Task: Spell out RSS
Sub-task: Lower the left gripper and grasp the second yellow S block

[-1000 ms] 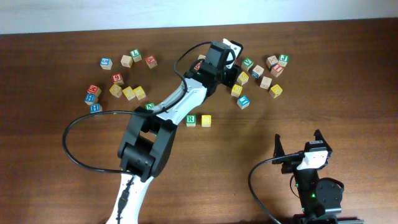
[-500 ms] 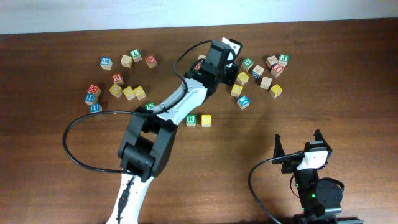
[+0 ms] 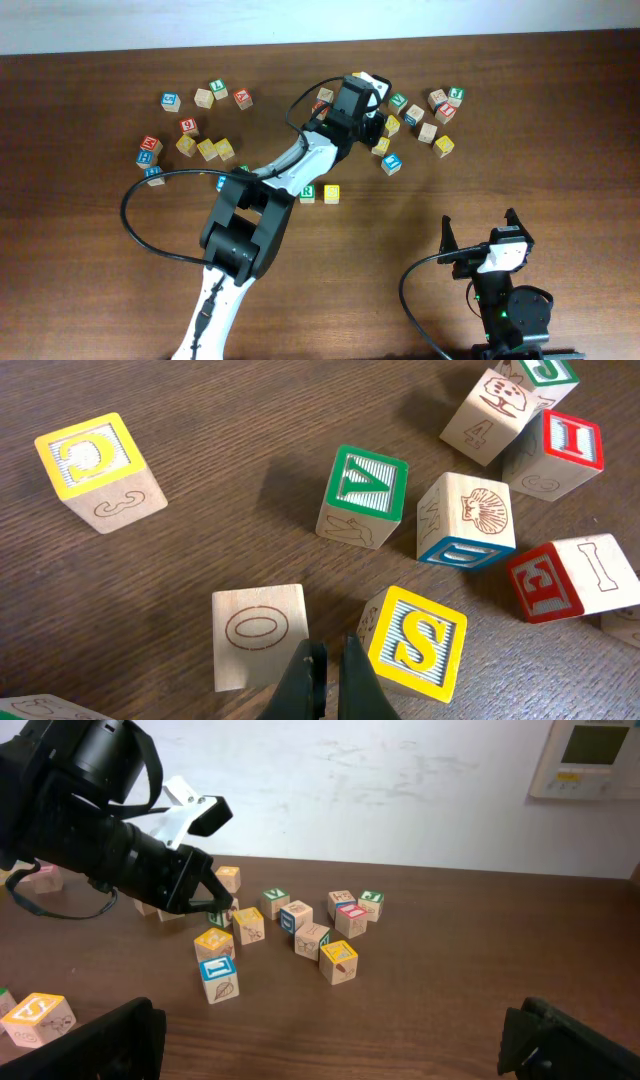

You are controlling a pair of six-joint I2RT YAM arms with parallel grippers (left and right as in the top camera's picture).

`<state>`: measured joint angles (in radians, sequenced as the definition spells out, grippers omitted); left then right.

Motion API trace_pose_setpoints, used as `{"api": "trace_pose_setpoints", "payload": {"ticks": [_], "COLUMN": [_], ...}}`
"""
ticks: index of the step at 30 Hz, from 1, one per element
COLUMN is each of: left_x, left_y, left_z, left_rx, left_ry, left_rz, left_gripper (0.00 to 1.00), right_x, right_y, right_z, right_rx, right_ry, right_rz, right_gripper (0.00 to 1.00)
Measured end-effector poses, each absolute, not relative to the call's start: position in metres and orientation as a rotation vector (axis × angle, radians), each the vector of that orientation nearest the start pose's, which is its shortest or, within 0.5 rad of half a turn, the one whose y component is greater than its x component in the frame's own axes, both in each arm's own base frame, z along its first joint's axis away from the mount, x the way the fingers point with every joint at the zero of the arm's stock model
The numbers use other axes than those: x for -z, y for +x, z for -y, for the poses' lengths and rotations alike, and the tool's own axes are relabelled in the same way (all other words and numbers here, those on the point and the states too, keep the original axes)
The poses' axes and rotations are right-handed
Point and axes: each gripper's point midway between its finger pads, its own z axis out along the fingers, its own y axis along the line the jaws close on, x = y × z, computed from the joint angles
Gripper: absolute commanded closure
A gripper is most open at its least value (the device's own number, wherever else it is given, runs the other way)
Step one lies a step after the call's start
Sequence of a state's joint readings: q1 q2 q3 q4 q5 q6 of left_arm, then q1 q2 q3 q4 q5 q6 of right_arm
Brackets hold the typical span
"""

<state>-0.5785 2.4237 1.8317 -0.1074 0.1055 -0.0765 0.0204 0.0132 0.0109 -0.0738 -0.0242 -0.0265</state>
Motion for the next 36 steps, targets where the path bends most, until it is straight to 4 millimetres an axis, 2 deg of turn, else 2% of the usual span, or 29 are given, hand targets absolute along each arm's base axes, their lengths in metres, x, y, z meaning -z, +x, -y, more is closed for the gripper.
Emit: {"api": "trace_pose_setpoints", "payload": {"ticks": [5, 12, 18, 21, 27, 31, 36], "left_x": [-0.045, -0.048, -0.051, -0.052, -0.052, -0.050, -0.050], "left_y": [0.531, 0.551, 0.556, 0.554, 0.533, 0.524, 0.522], "left_z": [0.366, 0.341, 0.334, 0.342, 0.374, 0.382, 0.385], "left_rx": [0.452, 0.244, 0.193, 0.236, 0.462, 0.520, 0.540], "left_ry": [0.620, 0.506, 0.476, 0.497, 0.619, 0.658, 0.669], "left_rz": [-2.210, -2.188, -2.178, -2.171, -2.168, -2.180, -2.179], "left_gripper": [1.00, 1.00, 1.00, 1.00, 1.00, 1.00, 1.00], "right_x": [-0.158, -0.158, -0.158, -0.158, -0.158, -0.158, -0.158], "right_y": [0.246, 0.246, 0.246, 0.246, 0.246, 0.246, 0.246], "right_z": [-0.009, -0.009, -0.009, -0.009, -0.009, -0.009, -0.009], "right_rx": [-0.016, -0.016, -0.016, -0.016, -0.016, -0.016, -0.016], "right_ry": [-0.057, -0.057, -0.057, -0.056, -0.057, -0.057, -0.057], "right_rz": [-1.646, -1.646, -1.646, -1.646, -1.646, -1.646, -1.646], "right_gripper": [0.02, 0.02, 0.02, 0.02, 0.02, 0.02, 0.02]}}
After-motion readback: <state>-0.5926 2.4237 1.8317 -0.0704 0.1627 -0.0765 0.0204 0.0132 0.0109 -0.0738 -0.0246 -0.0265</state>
